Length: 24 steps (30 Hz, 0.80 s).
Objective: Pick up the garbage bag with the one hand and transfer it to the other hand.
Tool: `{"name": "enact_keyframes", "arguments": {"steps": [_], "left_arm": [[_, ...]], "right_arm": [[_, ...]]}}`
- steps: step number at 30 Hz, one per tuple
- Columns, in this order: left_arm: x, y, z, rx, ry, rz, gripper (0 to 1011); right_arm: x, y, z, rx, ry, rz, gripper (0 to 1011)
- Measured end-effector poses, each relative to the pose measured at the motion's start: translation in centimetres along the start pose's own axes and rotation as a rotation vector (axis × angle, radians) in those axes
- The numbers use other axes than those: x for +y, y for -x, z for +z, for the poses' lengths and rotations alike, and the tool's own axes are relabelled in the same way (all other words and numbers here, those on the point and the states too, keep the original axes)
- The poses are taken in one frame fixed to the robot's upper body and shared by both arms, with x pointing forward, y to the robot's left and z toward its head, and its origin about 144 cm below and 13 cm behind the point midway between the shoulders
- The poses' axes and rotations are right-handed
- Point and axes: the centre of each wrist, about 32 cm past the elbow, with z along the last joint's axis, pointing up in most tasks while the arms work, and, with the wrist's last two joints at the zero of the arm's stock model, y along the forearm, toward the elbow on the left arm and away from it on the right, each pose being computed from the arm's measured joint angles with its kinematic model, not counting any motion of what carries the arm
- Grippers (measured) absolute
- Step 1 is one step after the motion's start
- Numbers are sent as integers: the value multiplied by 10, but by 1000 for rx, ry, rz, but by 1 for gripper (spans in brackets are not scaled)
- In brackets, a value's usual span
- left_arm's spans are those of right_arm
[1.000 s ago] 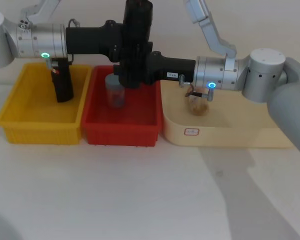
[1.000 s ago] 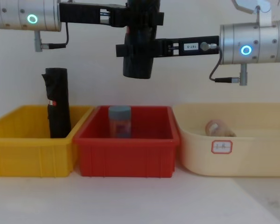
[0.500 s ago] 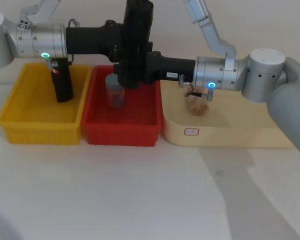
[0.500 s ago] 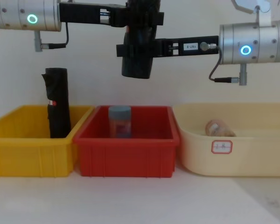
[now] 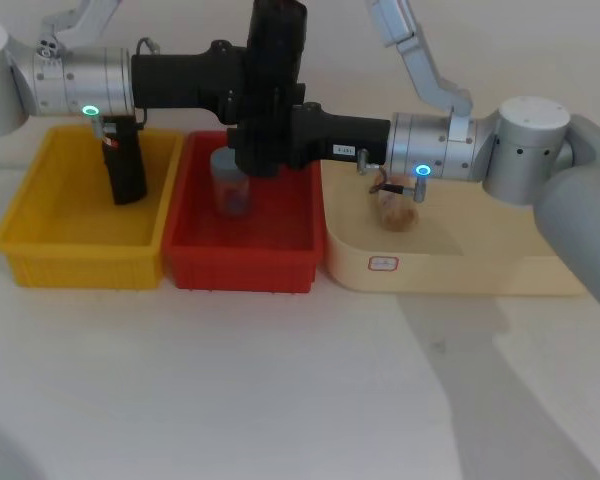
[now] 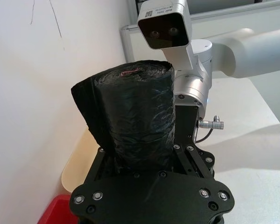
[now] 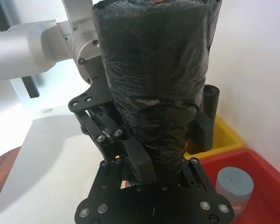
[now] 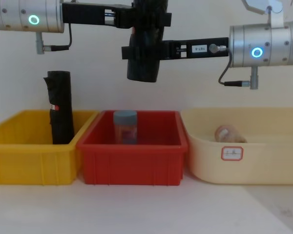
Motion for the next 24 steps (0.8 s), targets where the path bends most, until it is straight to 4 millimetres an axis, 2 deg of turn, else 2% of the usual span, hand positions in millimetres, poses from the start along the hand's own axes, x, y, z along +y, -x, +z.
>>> {"name": "enact_keyframes", "arguments": {"steps": [2, 4, 5, 11, 13, 14, 21, 24], "left_arm": [[0, 0, 0, 0, 0, 1, 419], [0, 0, 0, 0, 0, 1, 461], [0, 0, 0, 0, 0, 1, 521], [0, 0, 0, 0, 0, 1, 671], [0, 0, 0, 0, 0, 1, 768], [0, 0, 0, 0, 0, 1, 768], [0, 0, 0, 0, 0, 1, 973], [0, 0, 0, 0, 0, 1, 1002]], "right_arm": [[0, 0, 0, 0, 0, 0, 466], [0, 0, 0, 0, 0, 1, 464], [0, 0, 0, 0, 0, 1, 464], [0, 0, 0, 0, 0, 1, 464], [0, 0, 0, 0, 0, 1, 464], [0, 0, 0, 0, 0, 1, 464], [-3, 2, -1, -2, -3, -15, 463], [-6, 3, -2, -2, -3, -38, 463]]}}
